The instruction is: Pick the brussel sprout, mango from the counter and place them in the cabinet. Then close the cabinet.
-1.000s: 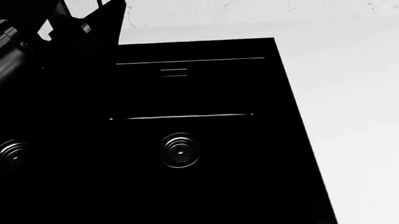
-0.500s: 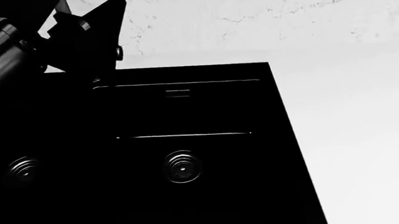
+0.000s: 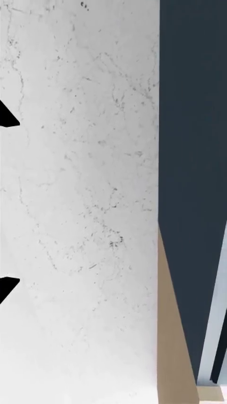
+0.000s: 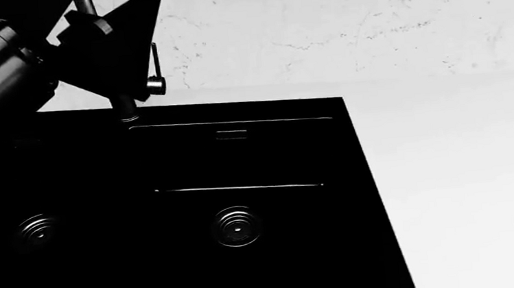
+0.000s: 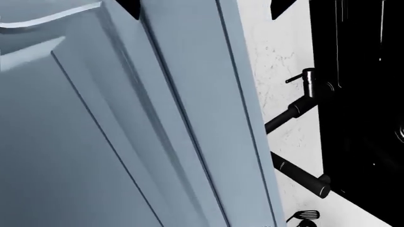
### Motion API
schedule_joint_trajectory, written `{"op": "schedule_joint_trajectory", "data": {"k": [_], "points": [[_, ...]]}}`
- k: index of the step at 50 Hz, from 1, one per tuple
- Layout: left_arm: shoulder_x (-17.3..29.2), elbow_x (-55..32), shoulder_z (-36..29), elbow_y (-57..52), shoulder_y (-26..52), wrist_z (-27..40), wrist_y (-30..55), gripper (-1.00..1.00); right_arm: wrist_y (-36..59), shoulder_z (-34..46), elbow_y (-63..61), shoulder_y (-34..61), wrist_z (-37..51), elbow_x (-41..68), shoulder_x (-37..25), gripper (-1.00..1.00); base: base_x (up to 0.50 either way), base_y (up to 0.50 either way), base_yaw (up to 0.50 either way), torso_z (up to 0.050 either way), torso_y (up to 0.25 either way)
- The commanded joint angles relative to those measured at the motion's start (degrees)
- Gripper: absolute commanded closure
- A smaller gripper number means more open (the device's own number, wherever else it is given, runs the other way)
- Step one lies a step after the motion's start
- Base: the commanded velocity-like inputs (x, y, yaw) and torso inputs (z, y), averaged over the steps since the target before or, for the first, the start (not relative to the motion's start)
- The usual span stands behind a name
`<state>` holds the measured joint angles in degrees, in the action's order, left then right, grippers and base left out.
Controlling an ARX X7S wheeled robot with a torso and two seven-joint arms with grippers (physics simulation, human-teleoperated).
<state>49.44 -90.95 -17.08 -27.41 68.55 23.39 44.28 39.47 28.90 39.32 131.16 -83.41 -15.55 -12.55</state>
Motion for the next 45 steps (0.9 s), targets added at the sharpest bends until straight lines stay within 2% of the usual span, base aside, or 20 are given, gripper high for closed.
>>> {"op": "schedule_joint_trajectory", "data": {"k": [1, 12, 35, 45], "points": [[-0.1, 0.2, 0.0, 0.2, 0.1, 0.0, -0.1, -1.00, 5.8, 1.9, 1.4, -6.6, -0.7, -3.8, -4.9, -1.00, 0.00, 0.00, 0.00, 0.000, 0.250], [-0.1, 0.4, 0.3, 0.7, 0.3, 0.0, -0.6, -1.00, 13.6, -0.3, -14.6, -12.0, -2.7, -2.5, -8.3, -1.00, 0.00, 0.02, 0.00, 0.000, 0.227], [-0.2, -0.7, 0.7, 1.3, 2.1, 0.9, -0.6, -1.00, 23.6, 0.9, -28.1, -15.6, -3.4, -0.4, -13.6, -1.00, -0.31, 0.37, 0.00, 0.000, 0.000], [-0.3, -0.5, 1.0, 1.6, 2.3, 1.1, -1.1, -1.00, 28.9, -0.9, -35.1, -18.9, -2.1, 0.3, -16.0, -1.00, -0.40, 0.23, 0.00, 0.000, 0.000]]}}
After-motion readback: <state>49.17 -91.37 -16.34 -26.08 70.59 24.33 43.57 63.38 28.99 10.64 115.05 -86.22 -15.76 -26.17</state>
